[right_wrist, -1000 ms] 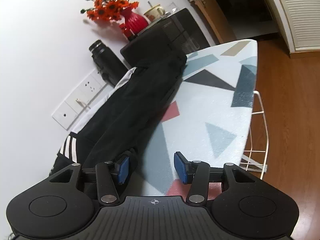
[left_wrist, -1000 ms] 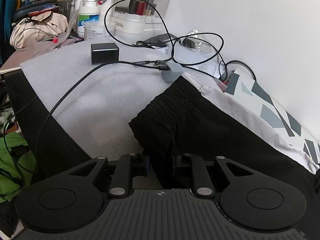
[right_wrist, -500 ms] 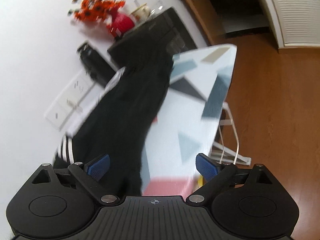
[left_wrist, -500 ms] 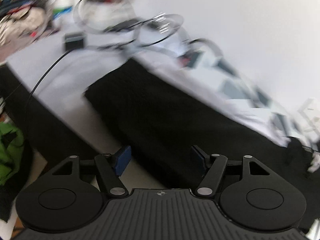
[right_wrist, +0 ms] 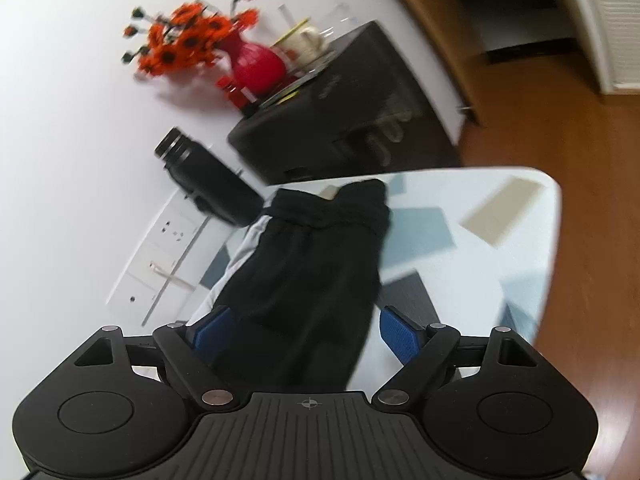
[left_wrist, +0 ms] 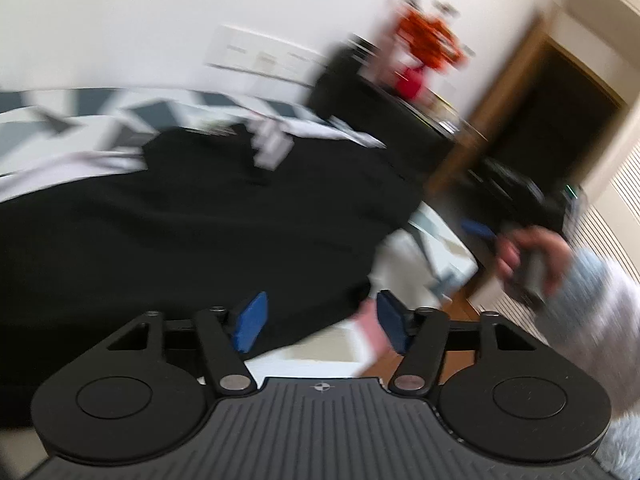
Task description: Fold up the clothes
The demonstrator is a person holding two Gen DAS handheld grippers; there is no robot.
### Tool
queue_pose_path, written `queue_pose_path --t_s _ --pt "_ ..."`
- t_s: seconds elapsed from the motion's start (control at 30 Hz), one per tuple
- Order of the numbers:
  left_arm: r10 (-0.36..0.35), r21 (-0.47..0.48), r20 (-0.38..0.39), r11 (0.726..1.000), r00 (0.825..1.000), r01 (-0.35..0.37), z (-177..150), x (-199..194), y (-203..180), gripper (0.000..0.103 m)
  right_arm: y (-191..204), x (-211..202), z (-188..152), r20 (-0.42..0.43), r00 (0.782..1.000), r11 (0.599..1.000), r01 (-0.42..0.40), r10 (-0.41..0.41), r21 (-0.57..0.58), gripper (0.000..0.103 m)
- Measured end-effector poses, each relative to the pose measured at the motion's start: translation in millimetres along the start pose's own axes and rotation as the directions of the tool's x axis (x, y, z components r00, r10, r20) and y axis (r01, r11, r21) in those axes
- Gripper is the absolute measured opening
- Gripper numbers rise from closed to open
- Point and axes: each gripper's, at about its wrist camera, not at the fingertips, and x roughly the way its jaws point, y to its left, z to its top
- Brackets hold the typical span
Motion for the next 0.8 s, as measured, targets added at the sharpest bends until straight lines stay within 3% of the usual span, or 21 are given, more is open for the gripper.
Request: queue_pose_path --t_s 0.17,0.23,0.33,0.47,0.6,0.7,0.73,0.8 --pt "-0.008 0.014 -0.128 1.000 0.992 0.010 1.0 83.2 -51.0 0.052 -12.5 36.3 36.0 -0.143 0.987 0.996 -0.077 0.071 -0.042 0.078" --pt "0.074 0.059 -0.147 0.996 0.986 -0.066 0.5 111.1 -66.2 0.052 -20.1 52.2 47.3 -0.221 0.970 0.991 -0.115 0.099 -0.062 0.078" --pt "0.240 0.130 -0.147 0.966 0.960 -0.222 -5.1 142.6 -85.0 0.052 -32.7 77.2 61.3 -0.316 0.942 0.986 -0.142 0.109 -0.085 0.079" --pt "0.300 0.065 -0.158 0.954 0.941 -0.293 -2.1 170.1 -85.8 0.053 -49.6 112.5 79.9 -0.372 0.923 0.991 -0.126 0.099 -0.049 0.079" --pt "0.302 -0.027 -0.138 0.951 0.943 -0.309 -0.2 187.4 -86.1 0.055 -60.2 143.4 96.1 -0.396 0.914 0.995 -0.101 0.086 -0.019 0.078" --pt "0.324 -0.091 -0.087 0.939 0.942 -0.331 -2.9 195.4 -86.4 0.060 -57.6 162.9 104.1 -0.431 0.897 0.992 -0.124 0.104 -0.020 0.067" --pt "0.332 -0.103 -0.070 0.936 0.941 -0.338 -3.4 196.8 -86.6 0.061 -54.7 167.9 106.7 -0.454 0.885 0.991 -0.129 0.101 -0.031 0.053" --pt "0.345 -0.108 -0.044 0.931 0.937 -0.348 -2.9 198.2 -87.4 0.060 -48.3 176.5 112.8 -0.501 0.862 0.990 -0.127 0.080 -0.060 0.037"
